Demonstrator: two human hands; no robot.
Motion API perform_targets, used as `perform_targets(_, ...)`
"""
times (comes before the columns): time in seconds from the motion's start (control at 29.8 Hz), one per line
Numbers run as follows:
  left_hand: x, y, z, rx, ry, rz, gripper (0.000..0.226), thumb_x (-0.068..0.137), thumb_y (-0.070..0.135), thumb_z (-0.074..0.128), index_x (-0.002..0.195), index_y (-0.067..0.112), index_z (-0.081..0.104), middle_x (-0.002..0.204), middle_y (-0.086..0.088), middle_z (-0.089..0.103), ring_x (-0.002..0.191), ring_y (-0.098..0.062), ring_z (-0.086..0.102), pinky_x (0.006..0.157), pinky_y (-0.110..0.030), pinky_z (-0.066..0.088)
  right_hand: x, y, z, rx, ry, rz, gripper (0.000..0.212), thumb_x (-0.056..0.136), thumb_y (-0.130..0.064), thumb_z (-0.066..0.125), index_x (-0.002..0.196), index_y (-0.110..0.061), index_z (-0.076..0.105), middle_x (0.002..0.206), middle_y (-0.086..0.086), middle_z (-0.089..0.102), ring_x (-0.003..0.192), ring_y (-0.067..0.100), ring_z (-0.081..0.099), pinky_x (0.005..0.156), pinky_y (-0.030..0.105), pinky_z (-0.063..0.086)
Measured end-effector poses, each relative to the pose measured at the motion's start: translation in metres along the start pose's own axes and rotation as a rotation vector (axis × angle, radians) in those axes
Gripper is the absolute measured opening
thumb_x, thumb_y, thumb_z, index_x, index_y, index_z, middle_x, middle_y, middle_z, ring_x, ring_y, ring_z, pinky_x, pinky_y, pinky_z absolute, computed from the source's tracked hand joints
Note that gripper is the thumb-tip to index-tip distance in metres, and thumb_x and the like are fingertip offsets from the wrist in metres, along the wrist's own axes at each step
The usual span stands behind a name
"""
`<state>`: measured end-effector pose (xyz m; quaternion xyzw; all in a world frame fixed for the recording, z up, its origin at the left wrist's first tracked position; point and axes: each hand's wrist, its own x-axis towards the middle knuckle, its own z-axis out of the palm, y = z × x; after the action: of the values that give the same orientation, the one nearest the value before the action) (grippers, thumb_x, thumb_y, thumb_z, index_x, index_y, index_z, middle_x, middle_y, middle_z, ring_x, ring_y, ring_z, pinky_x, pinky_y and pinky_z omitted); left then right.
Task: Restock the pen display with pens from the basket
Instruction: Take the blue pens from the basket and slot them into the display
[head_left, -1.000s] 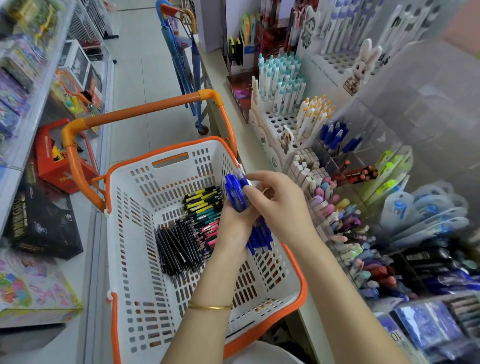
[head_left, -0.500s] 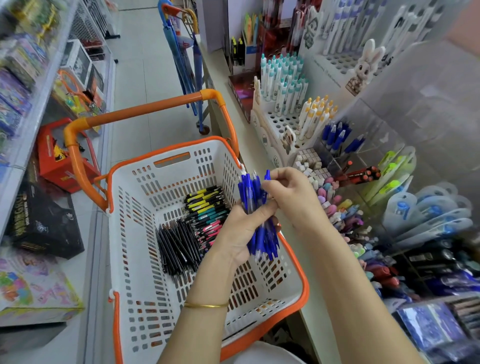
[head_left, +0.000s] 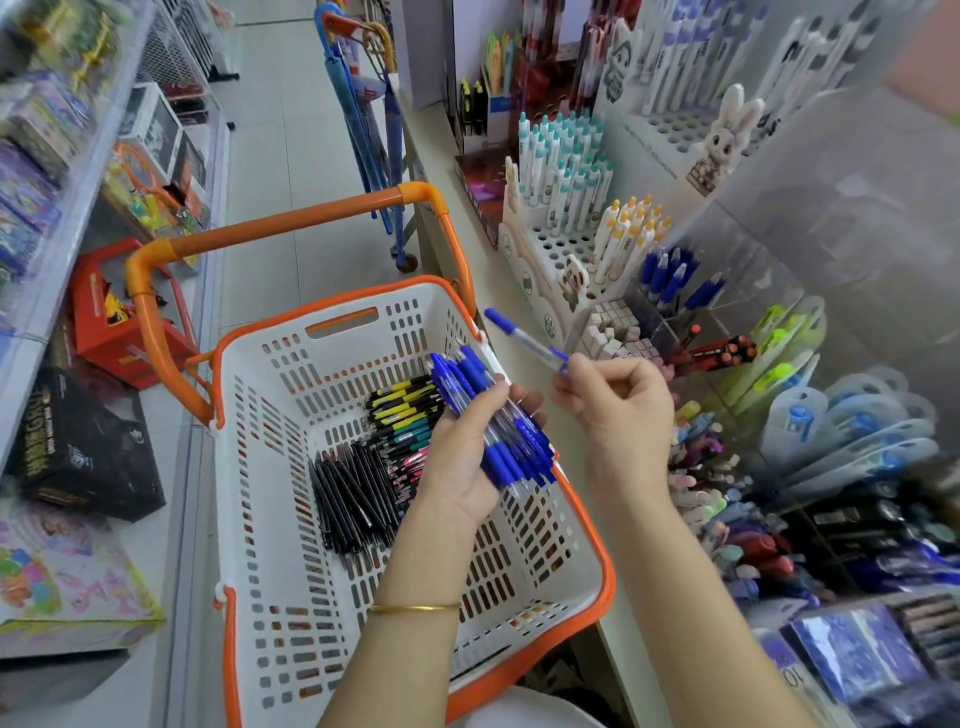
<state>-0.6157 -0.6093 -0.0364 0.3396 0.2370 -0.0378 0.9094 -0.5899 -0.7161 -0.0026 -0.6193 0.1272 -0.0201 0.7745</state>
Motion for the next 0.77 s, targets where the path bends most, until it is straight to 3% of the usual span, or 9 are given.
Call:
perform_targets(0.07, 0.001, 0.001, 0.000, -0.032, 0.024, 0.016, 0.020, 0.091, 0.012, 0.060, 0.110, 0.007, 0.065, 0.090, -0.009, 0.073, 0.077, -0.021, 0.072, 0.075, -0.039, 0.056, -0.010, 0.009, 0.000, -0.193, -0.032, -0.095, 0.016, 0.084, -0.011, 0.070, 0.076, -0.012, 0.055, 0.075, 0.009, 0.069, 0.072, 0.024, 0.068, 0.068, 0.034, 0.056)
perform_targets(0.13, 0.003, 0.000, 0.000, -0.069, 0.021, 0.033, 0.027, 0.093, 0.011, 0.057, 0.119, 0.008, 0.061, 0.099, -0.009, 0.073, 0.087, -0.021, 0.072, 0.077, -0.039, 0.057, -0.014, 0.016, -0.001, -0.379, -0.046, -0.186, 0.017, 0.082, -0.012, 0.071, 0.073, -0.013, 0.056, 0.071, 0.002, 0.064, 0.066, 0.015, 0.062, 0.063, 0.030, 0.052)
perform_targets(0.24, 0.002, 0.000, -0.001, -0.094, 0.014, 0.045, 0.026, 0.094, 0.008, 0.054, 0.119, 0.005, 0.060, 0.101, -0.009, 0.073, 0.087, -0.019, 0.072, 0.071, -0.034, 0.059, -0.017, 0.017, 0.000, -0.534, -0.164, -0.253, 0.011, 0.084, -0.007, 0.067, 0.080, -0.016, 0.063, 0.076, -0.011, 0.064, 0.067, 0.004, 0.058, 0.063, 0.021, 0.050)
perform_targets(0.37, 0.002, 0.000, -0.003, -0.057, 0.033, 0.048, 0.020, 0.084, 0.010, 0.064, 0.105, 0.009, 0.064, 0.087, -0.007, 0.071, 0.077, -0.020, 0.071, 0.072, -0.036, 0.060, -0.014, 0.014, -0.002, -0.712, -0.288, -0.273, 0.011, 0.085, -0.010, 0.065, 0.090, -0.019, 0.069, 0.085, -0.008, 0.066, 0.074, 0.004, 0.060, 0.068, 0.020, 0.051)
perform_targets(0.44, 0.003, -0.003, -0.002, -0.032, 0.059, 0.053, 0.019, 0.084, 0.007, 0.065, 0.102, 0.013, 0.064, 0.078, -0.004, 0.070, 0.071, -0.017, 0.071, 0.070, -0.036, 0.058, -0.013, 0.012, -0.001, -0.800, -0.295, -0.315, 0.010, 0.084, -0.010, 0.062, 0.086, -0.018, 0.069, 0.083, -0.005, 0.062, 0.075, 0.005, 0.056, 0.069, 0.024, 0.048)
perform_targets(0.57, 0.001, -0.005, 0.004, 0.071, 0.031, 0.117, 0.018, 0.091, 0.004, 0.058, 0.108, 0.010, 0.063, 0.087, -0.007, 0.071, 0.078, -0.018, 0.072, 0.068, -0.032, 0.057, -0.013, 0.005, 0.010, -0.831, -0.240, -0.455, 0.008, 0.086, -0.018, 0.061, 0.091, -0.021, 0.066, 0.086, -0.007, 0.056, 0.077, 0.001, 0.049, 0.068, 0.013, 0.037)
perform_targets(0.64, 0.001, -0.008, 0.008, 0.112, 0.021, 0.108, 0.013, 0.097, 0.007, 0.049, 0.104, 0.010, 0.060, 0.087, -0.004, 0.067, 0.076, -0.015, 0.069, 0.064, -0.025, 0.055, -0.012, 0.003, 0.020, -0.854, -0.301, -0.492, 0.019, 0.087, -0.026, 0.062, 0.104, -0.022, 0.068, 0.090, -0.005, 0.056, 0.085, 0.006, 0.051, 0.072, 0.019, 0.041)
perform_targets(0.71, 0.002, -0.009, 0.012, 0.143, 0.066, 0.063, 0.026, 0.105, 0.017, 0.032, 0.096, 0.019, 0.057, 0.089, 0.004, 0.060, 0.077, -0.007, 0.062, 0.065, -0.018, 0.052, -0.010, 0.002, 0.029, -0.988, -0.358, -0.533, 0.027, 0.085, -0.035, 0.064, 0.111, -0.025, 0.065, 0.095, -0.005, 0.056, 0.093, 0.012, 0.052, 0.075, 0.029, 0.046)
perform_targets(0.77, 0.001, -0.007, 0.013, 0.012, 0.035, -0.007, 0.031, 0.105, 0.024, 0.028, 0.097, 0.020, 0.058, 0.089, 0.001, 0.062, 0.083, -0.010, 0.061, 0.076, -0.021, 0.050, -0.006, 0.001, 0.034, -1.094, -0.357, -0.551, 0.022, 0.085, -0.032, 0.064, 0.105, -0.024, 0.062, 0.096, -0.006, 0.057, 0.094, 0.014, 0.052, 0.075, 0.035, 0.049)
